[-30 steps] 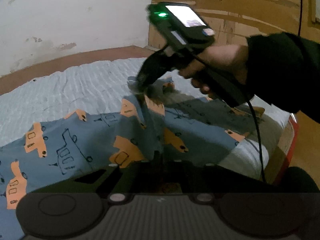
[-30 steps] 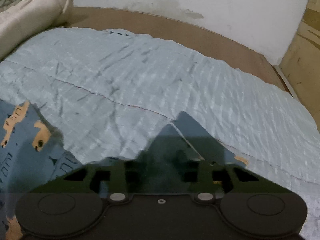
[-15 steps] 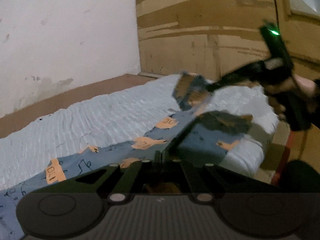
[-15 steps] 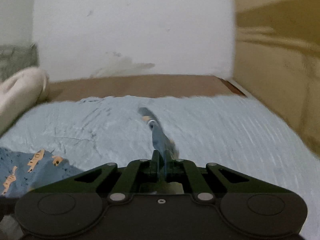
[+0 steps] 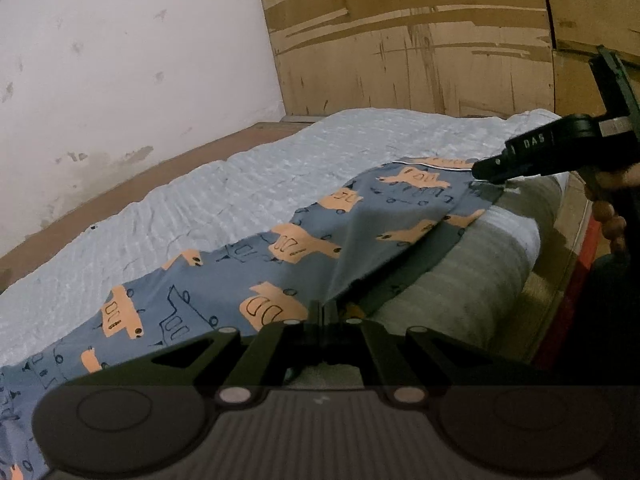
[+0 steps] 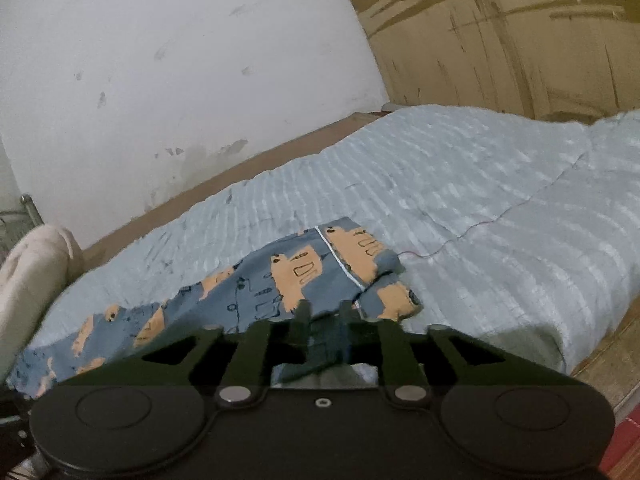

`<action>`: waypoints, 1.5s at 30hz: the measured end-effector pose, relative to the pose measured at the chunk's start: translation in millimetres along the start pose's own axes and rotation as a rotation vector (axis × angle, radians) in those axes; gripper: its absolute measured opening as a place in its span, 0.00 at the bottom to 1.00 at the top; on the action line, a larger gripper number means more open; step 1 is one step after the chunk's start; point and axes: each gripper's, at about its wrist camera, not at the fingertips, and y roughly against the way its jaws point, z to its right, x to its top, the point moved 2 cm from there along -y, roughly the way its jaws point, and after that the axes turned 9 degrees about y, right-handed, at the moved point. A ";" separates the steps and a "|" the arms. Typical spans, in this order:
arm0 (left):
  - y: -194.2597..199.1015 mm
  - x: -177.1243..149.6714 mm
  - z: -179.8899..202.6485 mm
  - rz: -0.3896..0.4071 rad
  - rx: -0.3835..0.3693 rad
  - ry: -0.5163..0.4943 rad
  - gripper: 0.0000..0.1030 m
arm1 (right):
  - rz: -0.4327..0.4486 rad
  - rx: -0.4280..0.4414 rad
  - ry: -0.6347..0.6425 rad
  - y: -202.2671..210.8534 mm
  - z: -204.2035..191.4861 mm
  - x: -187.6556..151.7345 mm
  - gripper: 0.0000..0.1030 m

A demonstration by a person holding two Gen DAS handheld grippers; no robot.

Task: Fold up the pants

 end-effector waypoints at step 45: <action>11.5 -8.0 -17.8 -0.019 0.008 0.117 0.39 | -0.001 -0.095 0.079 10.3 16.8 1.5 0.45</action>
